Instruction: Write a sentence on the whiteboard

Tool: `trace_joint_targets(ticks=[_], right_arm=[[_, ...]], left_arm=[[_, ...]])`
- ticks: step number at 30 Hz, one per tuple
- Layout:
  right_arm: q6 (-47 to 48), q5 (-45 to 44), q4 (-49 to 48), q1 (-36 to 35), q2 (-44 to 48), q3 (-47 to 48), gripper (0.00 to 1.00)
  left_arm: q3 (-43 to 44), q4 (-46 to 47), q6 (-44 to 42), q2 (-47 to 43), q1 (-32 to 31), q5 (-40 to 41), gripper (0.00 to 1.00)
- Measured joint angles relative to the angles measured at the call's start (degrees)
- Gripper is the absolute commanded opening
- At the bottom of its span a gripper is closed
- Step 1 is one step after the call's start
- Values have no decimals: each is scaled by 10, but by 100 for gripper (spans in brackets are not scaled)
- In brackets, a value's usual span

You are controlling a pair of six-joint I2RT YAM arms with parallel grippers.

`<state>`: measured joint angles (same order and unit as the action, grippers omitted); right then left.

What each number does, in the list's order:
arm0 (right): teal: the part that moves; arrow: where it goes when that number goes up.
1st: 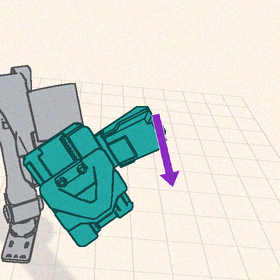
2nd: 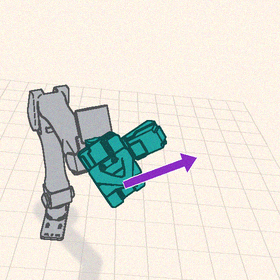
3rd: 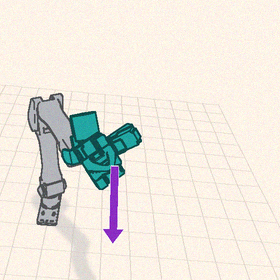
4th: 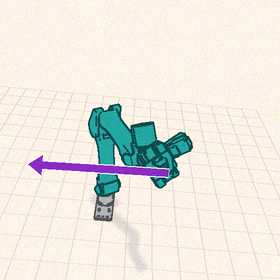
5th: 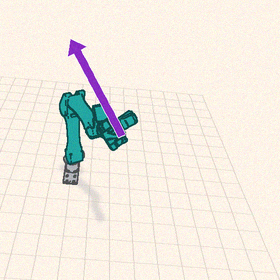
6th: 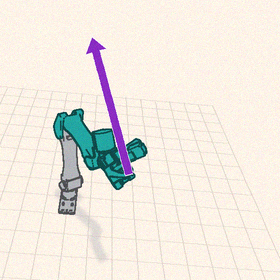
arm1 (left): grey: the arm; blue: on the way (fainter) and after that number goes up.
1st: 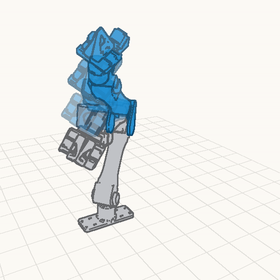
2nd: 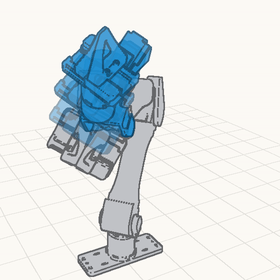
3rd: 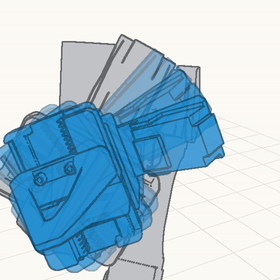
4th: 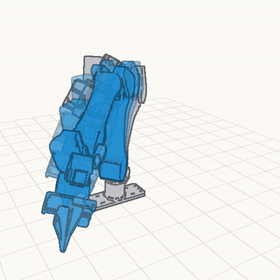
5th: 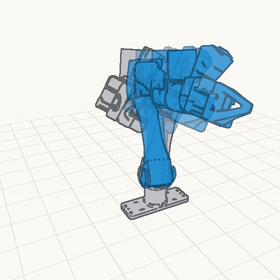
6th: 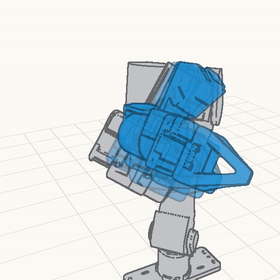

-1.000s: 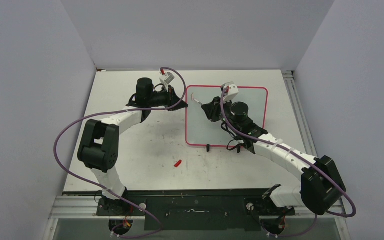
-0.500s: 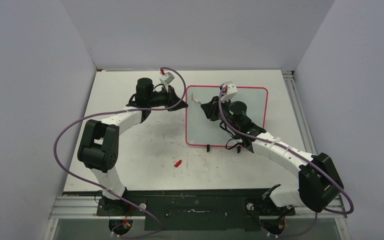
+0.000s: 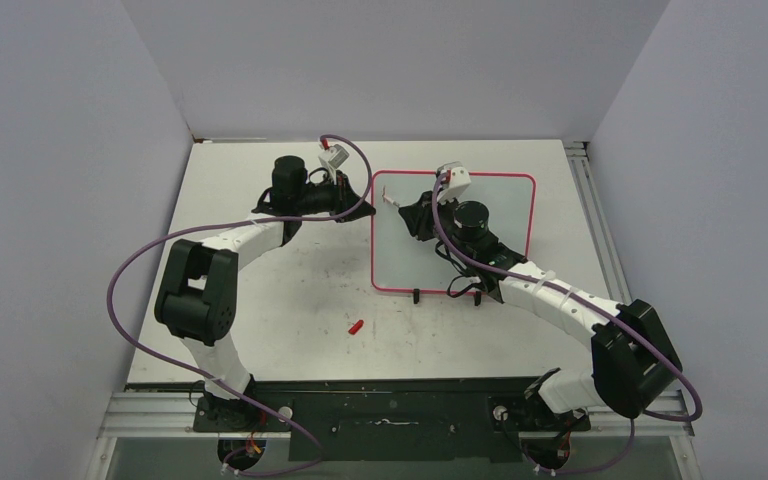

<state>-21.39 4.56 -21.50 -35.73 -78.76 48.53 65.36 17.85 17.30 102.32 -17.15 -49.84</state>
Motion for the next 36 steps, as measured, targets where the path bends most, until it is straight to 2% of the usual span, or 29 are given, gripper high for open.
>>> trace_joint_targets(ticks=[19,36], right_arm=[[7,-49,1,-4,19,-7,5],[15,-36,1,-4,41,-8,5]], left_arm=[[-1,0,0,-1,0,3,0],[-1,0,0,-1,0,1,0]])
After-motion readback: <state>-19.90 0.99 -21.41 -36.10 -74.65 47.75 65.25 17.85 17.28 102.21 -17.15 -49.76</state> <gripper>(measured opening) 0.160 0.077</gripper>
